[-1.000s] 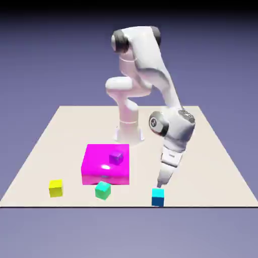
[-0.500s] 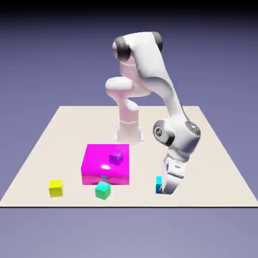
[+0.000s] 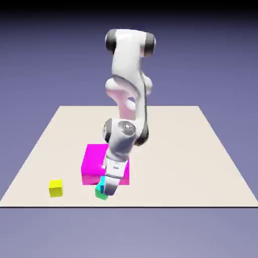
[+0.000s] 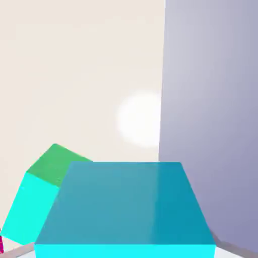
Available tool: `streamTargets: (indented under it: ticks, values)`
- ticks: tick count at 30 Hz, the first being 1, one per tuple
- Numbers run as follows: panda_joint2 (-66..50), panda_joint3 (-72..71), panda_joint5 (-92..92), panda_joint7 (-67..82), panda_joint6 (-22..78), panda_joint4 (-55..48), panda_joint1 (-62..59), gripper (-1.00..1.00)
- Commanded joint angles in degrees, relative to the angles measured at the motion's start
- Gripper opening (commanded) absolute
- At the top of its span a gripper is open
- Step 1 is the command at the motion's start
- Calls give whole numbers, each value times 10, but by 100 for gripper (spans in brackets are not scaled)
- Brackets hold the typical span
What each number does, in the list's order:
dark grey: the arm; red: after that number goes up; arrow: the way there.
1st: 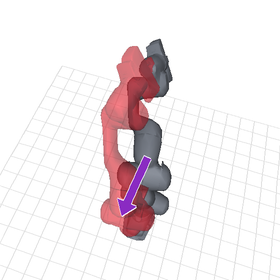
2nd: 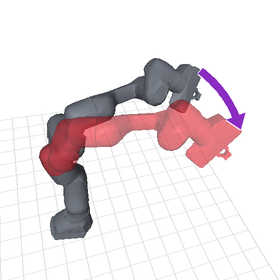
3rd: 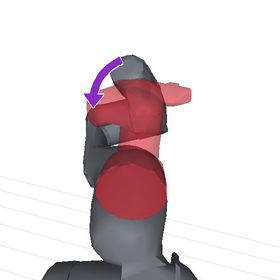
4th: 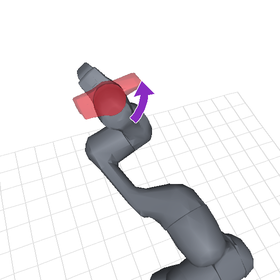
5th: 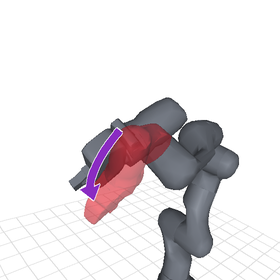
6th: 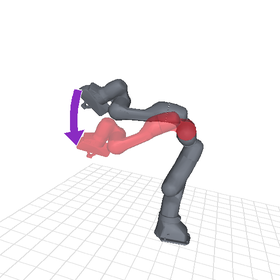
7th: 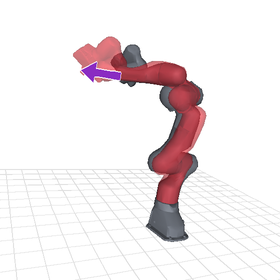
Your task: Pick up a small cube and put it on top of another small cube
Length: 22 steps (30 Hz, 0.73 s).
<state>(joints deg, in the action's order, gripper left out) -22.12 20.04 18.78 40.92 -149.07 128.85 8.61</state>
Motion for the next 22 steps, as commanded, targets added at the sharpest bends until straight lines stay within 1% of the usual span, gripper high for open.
streamTargets:
  ticks: [1, 12, 13, 18, 19, 20, 22]
  values:
    - [2, 19, -8, 25, -10, 4, 2, -100]
    - [25, 218, -94, 291, -107, 52, 23, -100]
    - [25, 218, -94, 292, -107, 52, 23, -100]
    - [-79, 126, -149, 324, -186, 22, -75, -100]
    - [-79, 126, -149, 324, -186, 22, -75, -100]
    - [-79, 126, -149, 324, -186, 22, -75, 100]
    - [-59, 144, -138, 318, -170, 28, -56, 100]
